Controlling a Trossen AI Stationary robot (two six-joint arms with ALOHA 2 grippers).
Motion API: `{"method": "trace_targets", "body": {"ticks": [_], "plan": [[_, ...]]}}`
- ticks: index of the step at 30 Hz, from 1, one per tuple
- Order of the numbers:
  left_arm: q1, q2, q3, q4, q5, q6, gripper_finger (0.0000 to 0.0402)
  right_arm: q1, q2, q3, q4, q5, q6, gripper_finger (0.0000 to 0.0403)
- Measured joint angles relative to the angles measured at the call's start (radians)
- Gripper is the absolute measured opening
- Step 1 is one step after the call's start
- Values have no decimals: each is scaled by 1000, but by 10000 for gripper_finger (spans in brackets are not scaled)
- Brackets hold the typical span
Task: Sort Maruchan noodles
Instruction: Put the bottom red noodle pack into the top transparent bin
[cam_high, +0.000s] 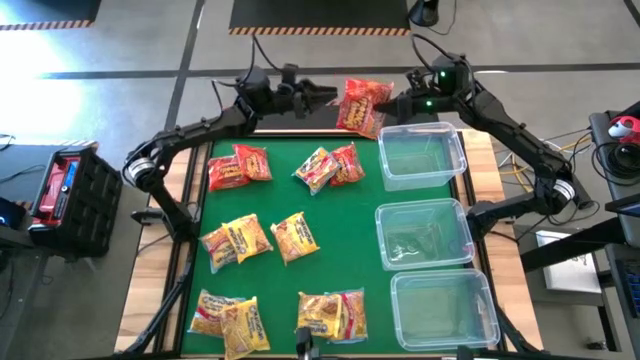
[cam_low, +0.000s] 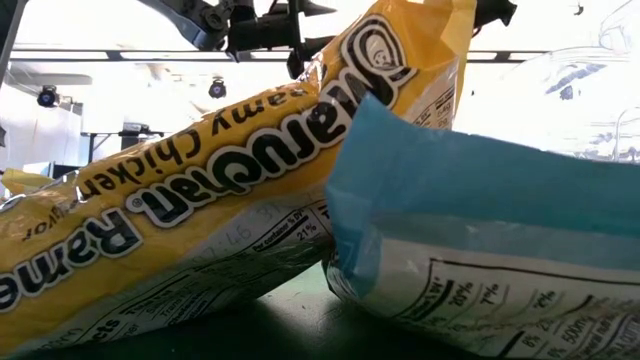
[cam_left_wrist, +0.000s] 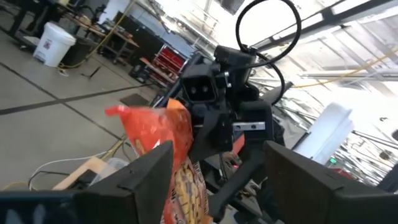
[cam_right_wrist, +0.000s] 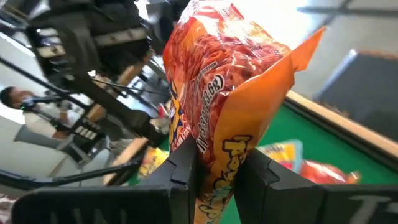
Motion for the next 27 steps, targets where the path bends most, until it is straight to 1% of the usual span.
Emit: {"method": "trace_targets", "body": {"ticks": [6,10,14,18,23,27], "plan": [[17,0,0,-5,0,-2,235,-77,0,0,-198,7,-11,61],[16,2,0,-2,0,3,236,-127,0,0,-342,42,-26,61],[19,11,0,-2,0,4,236,-174,0,0,-489,109,-72,61],[22,22,0,-2,0,4,236,-198,0,0,-603,169,-125,61],[24,33,0,-8,-1,3,236,-213,0,0,-704,267,-177,61],[24,38,0,-7,-1,3,236,-223,0,20,-761,301,-203,61]]}}
